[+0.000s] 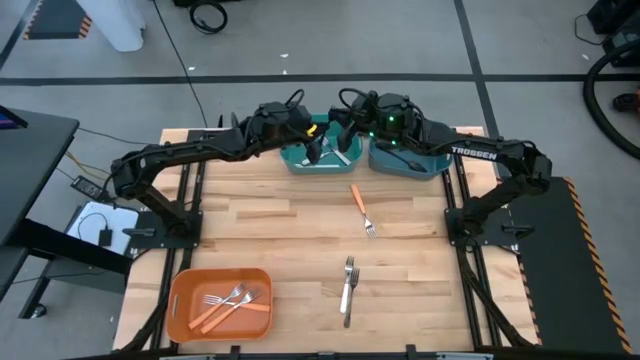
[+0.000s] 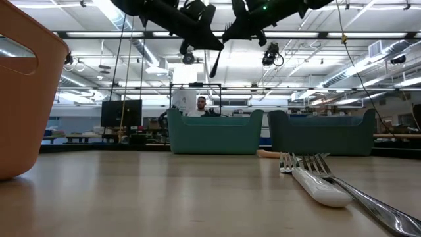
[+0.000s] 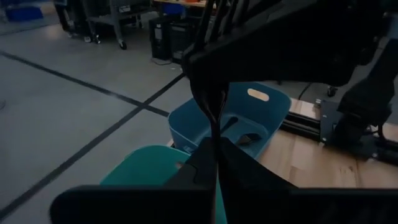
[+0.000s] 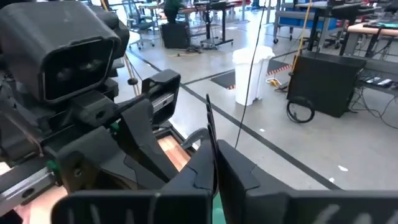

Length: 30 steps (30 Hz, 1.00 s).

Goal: Sort silverware by color (type)
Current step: Put the left black fork into the blue bin

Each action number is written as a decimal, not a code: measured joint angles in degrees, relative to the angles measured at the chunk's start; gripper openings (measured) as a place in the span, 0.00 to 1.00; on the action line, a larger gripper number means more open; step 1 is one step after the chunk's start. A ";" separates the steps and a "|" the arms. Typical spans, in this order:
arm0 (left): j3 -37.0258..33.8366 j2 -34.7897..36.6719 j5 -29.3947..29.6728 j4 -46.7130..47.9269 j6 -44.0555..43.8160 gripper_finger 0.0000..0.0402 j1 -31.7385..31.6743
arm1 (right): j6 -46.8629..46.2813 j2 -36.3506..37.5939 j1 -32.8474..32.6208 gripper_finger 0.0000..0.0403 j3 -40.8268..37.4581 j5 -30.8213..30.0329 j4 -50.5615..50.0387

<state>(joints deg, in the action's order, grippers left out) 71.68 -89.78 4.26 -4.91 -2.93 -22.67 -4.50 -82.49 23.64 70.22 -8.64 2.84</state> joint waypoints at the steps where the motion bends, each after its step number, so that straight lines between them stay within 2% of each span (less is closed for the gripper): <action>1: 0.00 0.00 -0.62 -0.13 0.78 0.04 -0.12 | 0.44 0.05 0.00 0.03 0.04 -0.15 -0.25; 4: 0.00 -0.07 -2.18 -0.38 2.31 0.08 -0.75 | 2.85 0.71 0.17 0.02 0.18 -0.58 -2.59; 9: 0.12 0.27 -2.57 -1.21 2.37 0.19 -2.16 | 8.43 2.22 1.90 0.02 -0.11 -8.33 -12.01; 12: 0.07 0.16 -2.51 -1.10 2.30 0.25 -3.13 | 11.02 4.52 3.60 0.01 0.07 -9.89 -19.40; 18: 0.07 0.20 -2.50 -1.17 2.28 0.28 -4.57 | 15.25 8.63 9.09 0.01 0.06 -13.11 -33.42; 23: 0.07 0.20 -2.34 -1.47 2.47 0.27 -4.95 | 18.21 8.28 15.19 0.01 -0.06 -11.87 -47.03; 27: 0.07 0.20 -2.36 -1.52 4.47 0.27 -4.92 | 18.28 5.24 18.90 0.04 -0.06 -6.31 -54.74; 30: 0.07 0.20 -2.36 -1.50 5.00 0.27 -4.90 | 18.68 2.60 20.30 0.08 -0.04 -6.00 -57.56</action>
<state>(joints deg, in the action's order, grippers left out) 71.75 -89.58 1.89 -6.42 2.08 -27.57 14.18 -79.89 43.94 70.17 -14.64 -54.72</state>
